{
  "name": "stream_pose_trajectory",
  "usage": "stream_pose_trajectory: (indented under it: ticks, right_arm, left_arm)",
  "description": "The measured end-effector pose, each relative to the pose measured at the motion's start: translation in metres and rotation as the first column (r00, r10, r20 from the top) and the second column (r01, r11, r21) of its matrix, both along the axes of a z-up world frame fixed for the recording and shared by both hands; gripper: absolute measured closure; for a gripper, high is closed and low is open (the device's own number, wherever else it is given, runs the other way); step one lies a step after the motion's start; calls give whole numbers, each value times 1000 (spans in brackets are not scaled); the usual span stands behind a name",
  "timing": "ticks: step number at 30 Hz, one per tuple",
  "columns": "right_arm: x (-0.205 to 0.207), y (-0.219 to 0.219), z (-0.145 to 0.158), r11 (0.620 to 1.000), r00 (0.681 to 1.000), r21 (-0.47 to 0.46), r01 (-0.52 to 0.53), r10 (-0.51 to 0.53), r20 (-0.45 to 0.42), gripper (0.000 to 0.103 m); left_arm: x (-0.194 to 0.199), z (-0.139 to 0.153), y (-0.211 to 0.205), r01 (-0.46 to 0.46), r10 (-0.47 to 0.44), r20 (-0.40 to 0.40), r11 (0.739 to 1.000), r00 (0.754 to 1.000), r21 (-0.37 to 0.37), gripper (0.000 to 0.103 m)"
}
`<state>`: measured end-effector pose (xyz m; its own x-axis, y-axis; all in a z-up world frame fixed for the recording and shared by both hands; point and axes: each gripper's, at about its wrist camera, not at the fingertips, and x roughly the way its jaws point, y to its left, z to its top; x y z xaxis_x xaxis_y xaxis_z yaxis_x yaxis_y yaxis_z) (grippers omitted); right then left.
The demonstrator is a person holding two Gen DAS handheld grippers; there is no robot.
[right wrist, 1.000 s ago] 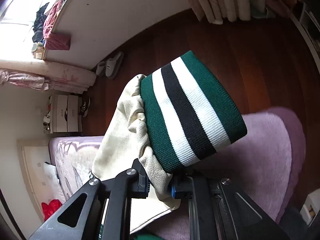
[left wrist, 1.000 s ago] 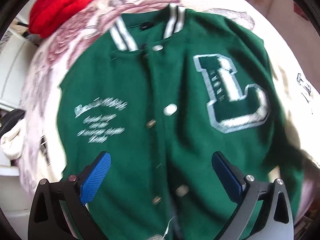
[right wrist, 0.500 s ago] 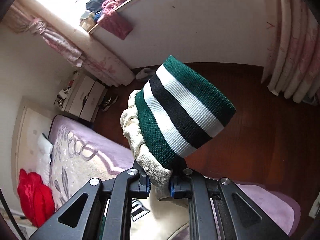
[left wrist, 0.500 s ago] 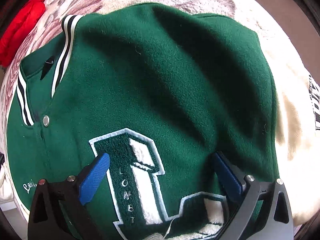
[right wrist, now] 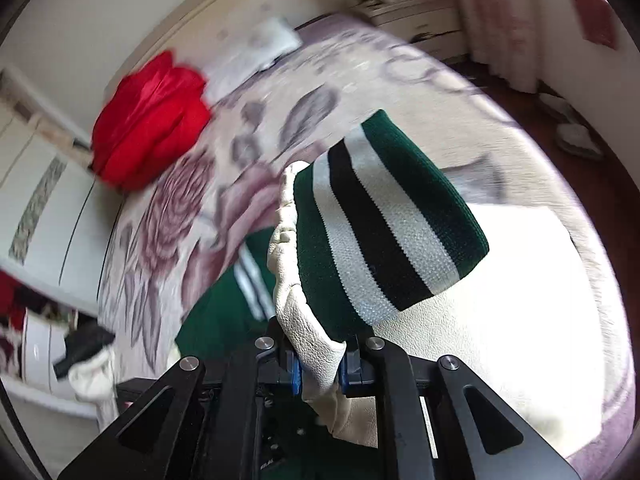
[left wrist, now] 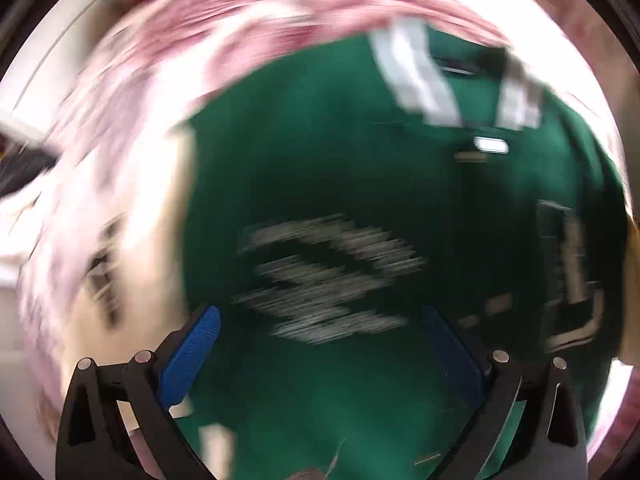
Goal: Fold large clothes
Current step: 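Grasp the striped cuff of a cream sleeve with the right tool and lift it, then fold the held sleeve across the jacket body with the right tool and release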
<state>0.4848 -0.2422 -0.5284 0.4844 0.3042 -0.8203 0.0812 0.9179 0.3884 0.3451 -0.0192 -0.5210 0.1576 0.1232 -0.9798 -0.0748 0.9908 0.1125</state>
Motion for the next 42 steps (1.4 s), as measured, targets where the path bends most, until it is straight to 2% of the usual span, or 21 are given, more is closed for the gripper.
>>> stream_pose_trajectory:
  ticks: [3,5,6,7,8,10,13,16,17,19,21,22,24,25,26,27,32,36,38,40,42]
  right_arm:
    - [6,121,-46,978,977,-57,-202,198,-81,90]
    - [-3,183,-83,941,931,-71,-332,314,-184,86]
    - [-5,202,-98,928,905,-37,-371,352,-237,84]
    - [-17,217,-109,923,886,11,-385,373,-277,74]
    - [-25,215,-114,926,879,66,-372,374,-295,56]
    - [-47,200,-111,937,888,191,-294,341,-309,34]
    - [-97,133,-96,929,919,366,-58,193,-343,32]
    - [-161,41,-94,887,901,396,236,-47,-431,32]
    - [-188,6,-99,846,872,397,356,-148,-467,31]
    - [-235,-52,-120,720,786,409,561,-309,-535,31]
    - [-271,-98,-145,587,701,420,692,-408,-585,31]
    - [-284,-120,-158,522,673,441,730,-438,-596,31]
    - [-301,-144,-180,390,650,521,759,-476,-591,33]
    - [-308,-159,-181,337,643,554,761,-506,-575,44]
    - [-311,-170,-181,302,639,579,757,-526,-561,51]
    - [-312,-182,-177,289,634,586,757,-543,-551,51]
    - [-332,-223,-169,296,631,577,761,-546,-551,51]
    - [-342,-226,-161,407,680,545,733,-465,-567,51]
    - [-345,-217,-157,475,696,512,716,-430,-575,50]
    - [-352,-212,-140,577,704,434,691,-403,-585,42]
    - [-355,-199,-117,707,737,342,619,-371,-566,37]
  left_arm:
    - [-19,7,62,-92,93,-16,995,996,29,0]
    - [-40,7,97,-136,138,-36,990,990,37,0]
    - [-48,8,109,-151,153,-43,988,987,34,0]
    - [-49,8,116,-160,162,-45,987,986,32,0]
    - [-54,10,121,-166,167,-44,986,985,29,0]
    - [-64,16,130,-174,174,-32,985,984,13,0]
    - [-57,26,122,-163,163,-26,986,986,-16,0]
    - [-44,30,108,-137,136,-18,990,991,-34,0]
    - [-40,31,100,-127,127,-18,991,992,-43,0]
    - [-31,33,90,-114,113,-10,992,994,-61,0]
    - [-19,30,74,-91,90,-7,994,996,-62,0]
    - [-14,28,68,-86,86,-4,994,996,-61,0]
    - [-3,23,51,-73,73,-4,996,997,-47,0]
    - [2,21,46,-67,67,-1,997,998,-43,0]
    - [7,19,39,-62,62,-1,998,998,-32,0]
    - [12,17,32,-56,56,-3,998,998,-12,0]
    - [42,-2,21,-83,84,-11,996,996,43,0]
    - [60,-47,32,-129,140,-98,985,985,111,0]
    - [61,-59,43,-162,172,-100,982,980,100,0]
    - [60,-56,48,-173,180,-100,982,979,78,0]
    - [51,-40,52,-180,185,-74,982,980,64,0]
